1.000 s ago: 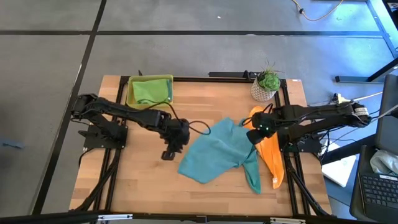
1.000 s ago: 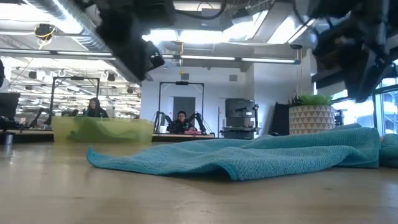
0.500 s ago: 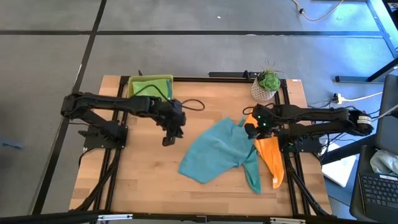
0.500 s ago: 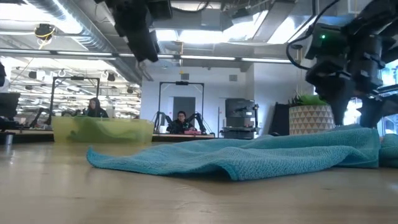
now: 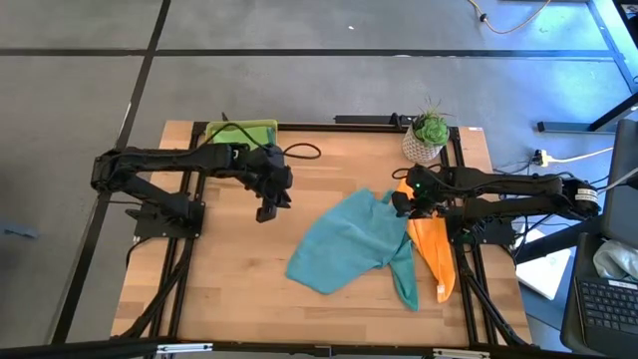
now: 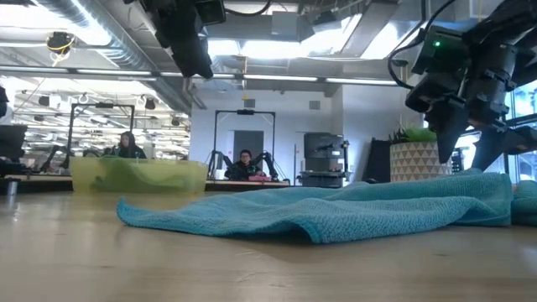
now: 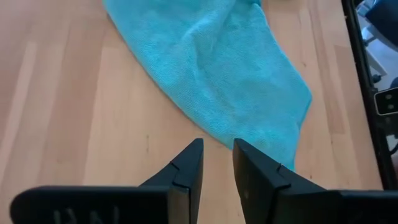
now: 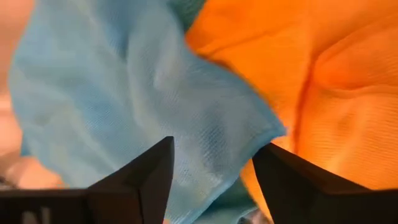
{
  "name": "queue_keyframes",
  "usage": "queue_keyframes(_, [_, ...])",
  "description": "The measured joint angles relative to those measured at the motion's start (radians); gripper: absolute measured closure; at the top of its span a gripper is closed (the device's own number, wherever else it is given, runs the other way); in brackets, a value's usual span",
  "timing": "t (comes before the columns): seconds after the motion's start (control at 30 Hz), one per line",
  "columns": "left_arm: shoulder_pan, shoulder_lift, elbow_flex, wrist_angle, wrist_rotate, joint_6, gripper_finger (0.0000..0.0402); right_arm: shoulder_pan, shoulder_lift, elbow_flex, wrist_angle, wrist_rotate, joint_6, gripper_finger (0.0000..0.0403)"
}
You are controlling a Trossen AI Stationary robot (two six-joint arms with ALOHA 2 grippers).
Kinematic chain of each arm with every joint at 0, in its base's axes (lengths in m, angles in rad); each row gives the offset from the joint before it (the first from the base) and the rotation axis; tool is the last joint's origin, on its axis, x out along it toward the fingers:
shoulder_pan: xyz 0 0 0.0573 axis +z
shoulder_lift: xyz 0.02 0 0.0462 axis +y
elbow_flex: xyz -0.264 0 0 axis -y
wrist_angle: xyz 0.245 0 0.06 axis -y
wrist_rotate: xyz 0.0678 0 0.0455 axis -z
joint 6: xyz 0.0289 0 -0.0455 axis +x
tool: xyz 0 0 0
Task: Fold microfiber towels
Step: Fold the left blue towel
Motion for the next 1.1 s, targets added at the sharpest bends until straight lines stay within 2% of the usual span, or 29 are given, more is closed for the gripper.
queue_keyframes(0.27, [0.029, 0.000, 0.000, 0.011, 0.003, 0.038, 0.0323, -0.009, 0.002, -0.008, -0.049, 0.054, 0.017, 0.0241])
queue_keyframes(0.5, [0.071, 0.000, 0.000, 0.033, 0.002, 0.083, 0.0323, -0.029, 0.007, -0.008, 0.149, 0.081, 0.033, 0.0278])
queue_keyframes(0.67, [0.110, 0.000, 0.000, 0.033, 0.002, 0.086, 0.0323, -0.029, 0.012, -0.008, 0.145, 0.067, 0.070, 0.0296])
queue_keyframes(0.9, [0.127, 0.001, 0.000, 0.033, 0.003, 0.086, 0.0323, -0.029, 0.013, -0.009, 0.004, 0.026, 0.066, 0.0303])
queue_keyframes(1.1, [0.126, 0.001, 0.000, 0.032, 0.033, 0.087, 0.0323, -0.029, 0.013, -0.009, -0.012, 0.025, 0.032, 0.0293])
